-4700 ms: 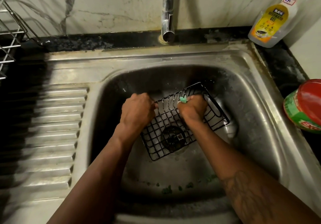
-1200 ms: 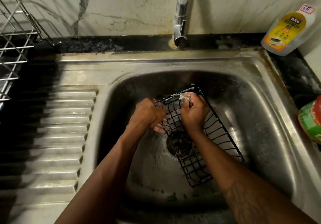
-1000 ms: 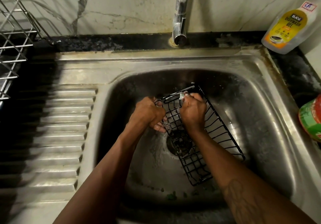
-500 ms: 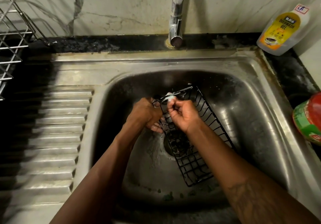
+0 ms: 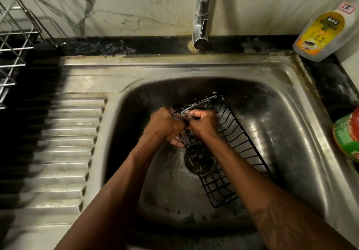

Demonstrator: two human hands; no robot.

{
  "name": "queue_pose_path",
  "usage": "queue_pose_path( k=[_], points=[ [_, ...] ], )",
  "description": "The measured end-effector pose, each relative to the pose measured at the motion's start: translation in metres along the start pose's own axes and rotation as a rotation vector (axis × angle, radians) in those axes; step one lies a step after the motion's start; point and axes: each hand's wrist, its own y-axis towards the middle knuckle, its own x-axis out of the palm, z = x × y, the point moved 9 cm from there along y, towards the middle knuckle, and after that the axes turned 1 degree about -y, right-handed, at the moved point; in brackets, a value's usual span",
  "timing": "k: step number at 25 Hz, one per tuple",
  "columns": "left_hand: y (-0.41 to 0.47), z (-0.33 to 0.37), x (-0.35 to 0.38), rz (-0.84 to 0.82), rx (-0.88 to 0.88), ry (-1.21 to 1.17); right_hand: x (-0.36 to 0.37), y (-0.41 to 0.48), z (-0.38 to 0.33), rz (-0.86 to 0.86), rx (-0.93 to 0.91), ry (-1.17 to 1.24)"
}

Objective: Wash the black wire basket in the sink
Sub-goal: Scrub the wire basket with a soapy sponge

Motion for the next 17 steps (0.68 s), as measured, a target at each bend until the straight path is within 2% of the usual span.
queue_pose_path(
  k=[3,5,9,12,14,17],
  points=[
    [0.002,0.000,0.000,-0.002,0.014,0.022,-0.009,-0.014,-0.036,0.126,-0.439,-0.389],
    [0.002,-0.001,-0.001,0.003,0.003,0.010,-0.015,-0.023,-0.047,0.226,-0.571,-0.511],
    [0.000,-0.003,-0.004,0.022,-0.017,0.012,-0.053,-0.017,-0.041,0.401,-0.436,-0.515],
    [-0.002,0.001,-0.005,0.049,0.040,0.044,-0.027,-0.022,-0.034,0.239,-0.408,-0.407],
    [-0.006,0.005,-0.010,0.090,0.093,0.084,0.001,-0.020,-0.020,0.109,-0.248,-0.152],
    [-0.009,0.007,-0.012,0.094,0.134,0.081,0.007,-0.014,-0.005,0.091,0.012,0.286]
  ],
)
